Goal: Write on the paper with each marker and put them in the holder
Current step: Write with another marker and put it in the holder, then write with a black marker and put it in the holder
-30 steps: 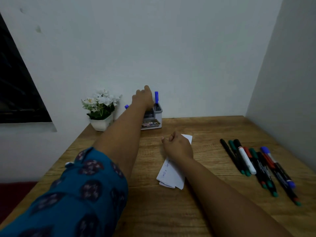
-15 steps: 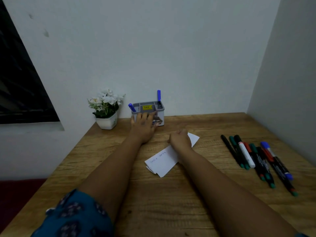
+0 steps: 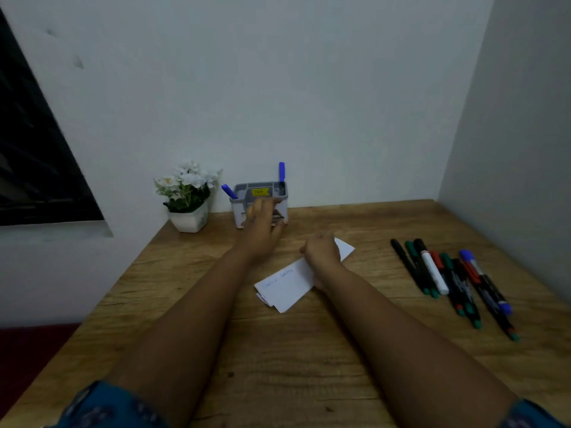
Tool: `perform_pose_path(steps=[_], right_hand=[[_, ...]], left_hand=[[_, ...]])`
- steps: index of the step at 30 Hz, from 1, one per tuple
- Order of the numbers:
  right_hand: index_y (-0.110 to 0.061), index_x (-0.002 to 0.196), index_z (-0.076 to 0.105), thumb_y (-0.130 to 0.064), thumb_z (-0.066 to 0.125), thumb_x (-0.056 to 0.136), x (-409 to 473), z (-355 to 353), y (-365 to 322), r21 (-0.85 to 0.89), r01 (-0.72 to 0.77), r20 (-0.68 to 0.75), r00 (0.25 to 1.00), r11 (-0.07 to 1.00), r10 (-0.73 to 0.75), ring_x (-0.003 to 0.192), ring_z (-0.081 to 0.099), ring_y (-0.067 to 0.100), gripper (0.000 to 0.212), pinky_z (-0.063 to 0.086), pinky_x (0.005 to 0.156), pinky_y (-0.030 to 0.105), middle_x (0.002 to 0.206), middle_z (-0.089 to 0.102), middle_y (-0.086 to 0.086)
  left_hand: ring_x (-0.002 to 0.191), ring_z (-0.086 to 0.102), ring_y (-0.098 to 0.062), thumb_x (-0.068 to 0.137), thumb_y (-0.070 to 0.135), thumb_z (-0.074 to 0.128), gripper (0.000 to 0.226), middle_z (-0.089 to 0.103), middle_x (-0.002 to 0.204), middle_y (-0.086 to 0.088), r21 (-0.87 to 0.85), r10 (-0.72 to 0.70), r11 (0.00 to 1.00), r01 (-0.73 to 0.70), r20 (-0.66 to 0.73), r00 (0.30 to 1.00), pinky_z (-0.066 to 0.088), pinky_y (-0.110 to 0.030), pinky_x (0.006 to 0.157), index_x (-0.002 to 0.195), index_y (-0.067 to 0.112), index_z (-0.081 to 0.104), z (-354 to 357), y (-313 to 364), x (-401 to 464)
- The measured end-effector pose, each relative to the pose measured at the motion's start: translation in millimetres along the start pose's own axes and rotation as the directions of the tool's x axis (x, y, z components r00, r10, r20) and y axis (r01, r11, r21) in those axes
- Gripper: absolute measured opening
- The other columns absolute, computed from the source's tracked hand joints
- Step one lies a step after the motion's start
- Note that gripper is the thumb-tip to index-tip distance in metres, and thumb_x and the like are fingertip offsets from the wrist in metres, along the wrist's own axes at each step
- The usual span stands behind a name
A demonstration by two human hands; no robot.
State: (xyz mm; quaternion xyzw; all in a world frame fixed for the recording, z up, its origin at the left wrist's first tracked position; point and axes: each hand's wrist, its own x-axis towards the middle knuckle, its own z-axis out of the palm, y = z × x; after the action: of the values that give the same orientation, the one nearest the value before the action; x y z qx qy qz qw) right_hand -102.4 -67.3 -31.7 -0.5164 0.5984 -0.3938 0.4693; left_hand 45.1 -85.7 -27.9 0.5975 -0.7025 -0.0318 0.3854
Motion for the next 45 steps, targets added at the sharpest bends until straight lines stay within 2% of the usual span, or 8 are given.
perform_pose_path(steps=[5,10,17,24,29,32,39,45], right_hand=[[0.01,0.127,0.051,-0.002,0.048,0.095,-7.2,-19.0,-5.5,0.231,-0.028,0.132,0.991,0.973,-0.003,0.076,0.061,0.02,0.035,0.055,0.077,0.032,0.125,0.056,0.028],[-0.004,0.112,0.065,-0.01,0.049,0.094,0.2,-85.5,-11.4,-0.575,0.108,-0.162,0.957,0.811,-0.242,0.108,0.061,0.031,0.025,0.049,0.084,0.036,0.118,0.064,0.016],[0.004,0.104,0.067,-0.006,0.048,0.097,8.7,-133.3,10.2,-0.708,-0.141,-0.361,0.915,0.692,-0.182,0.11,0.059,0.033,0.023,0.047,0.088,0.034,0.115,0.064,0.021],[-0.005,0.099,0.063,-0.007,0.052,0.095,2.1,-98.0,-3.3,-0.771,0.059,-0.119,0.965,0.634,-0.234,0.088,0.06,0.026,0.011,0.041,0.066,0.029,0.103,0.064,0.013],[-0.017,0.104,0.055,-0.018,0.053,0.098,-14.0,-53.9,-8.3,-0.656,0.556,0.368,0.826,0.51,-0.427,0.076,0.049,0.012,0.007,0.032,0.056,0.023,0.095,0.056,0.001],[-0.013,0.104,0.063,-0.016,0.054,0.098,-15.0,-47.5,-5.9,-0.631,0.664,0.492,0.742,0.4,-0.456,0.075,0.048,0.01,0.012,0.029,0.056,0.018,0.092,0.056,-0.001],[-0.021,0.093,0.066,-0.032,0.05,0.099,-15.6,-50.9,-4.3,-0.67,0.636,0.526,0.771,0.383,-0.361,0.081,0.054,0.017,0.02,0.034,0.059,0.026,0.089,0.062,0.0],[-0.023,0.14,0.05,-0.036,0.046,0.101,-15.3,-72.5,-11.4,-0.745,0.509,0.488,0.857,0.43,-0.168,0.122,0.051,0.025,0.041,0.04,0.104,0.042,0.138,0.054,0.006]], left_hand=[[0.079,0.056,-0.012,0.09,0.009,0.058,0.013,0.061,0.086,0.005,-0.192,-0.034,0.976,0.104,0.337,0.941,0.043,-0.012,0.06,0.093,0.021,0.057,7.2,33.8,-38.3],[0.088,0.064,-0.014,0.088,0.011,0.063,0.022,0.07,0.092,0.003,-0.211,-0.026,0.967,0.141,0.469,0.883,0.05,-0.03,0.082,0.108,0.018,0.064,4.6,41.4,-62.0],[0.08,0.058,-0.016,0.093,0.004,0.053,0.02,0.059,0.1,-0.006,-0.356,-0.205,0.877,0.323,0.331,0.921,0.055,-0.027,0.067,0.107,0.017,0.059,4.4,46.0,-68.1],[0.082,0.053,-0.014,0.091,0.01,0.062,0.032,0.049,0.109,-0.003,-0.435,-0.305,0.822,0.368,0.211,0.929,0.049,-0.019,0.048,0.12,0.017,0.051,11.5,45.2,-65.5],[0.105,0.055,-0.019,0.101,0.018,0.046,0.058,0.028,0.14,0.0,-0.436,-0.242,0.844,0.312,0.21,0.947,0.055,-0.023,0.053,0.151,0.028,0.019,13.7,48.5,-67.2],[0.103,0.053,-0.026,0.103,0.02,0.04,0.035,0.035,0.135,-0.008,-0.199,-0.077,0.972,0.127,0.24,0.968,0.055,-0.033,0.067,0.137,0.016,0.042,10.0,47.3,-66.9],[0.085,0.056,-0.026,0.104,0.029,0.035,0.03,0.059,0.099,-0.012,0.025,-0.016,1.0,0.008,0.368,0.93,0.044,-0.037,0.07,0.104,0.007,0.055,-2.0,38.2,-64.4],[0.057,0.062,-0.013,0.101,0.045,0.036,0.032,0.054,0.095,-0.004,-0.184,-0.162,0.947,0.262,0.431,0.888,0.045,-0.019,0.048,0.107,0.019,0.052,-6.1,37.0,-65.9]])
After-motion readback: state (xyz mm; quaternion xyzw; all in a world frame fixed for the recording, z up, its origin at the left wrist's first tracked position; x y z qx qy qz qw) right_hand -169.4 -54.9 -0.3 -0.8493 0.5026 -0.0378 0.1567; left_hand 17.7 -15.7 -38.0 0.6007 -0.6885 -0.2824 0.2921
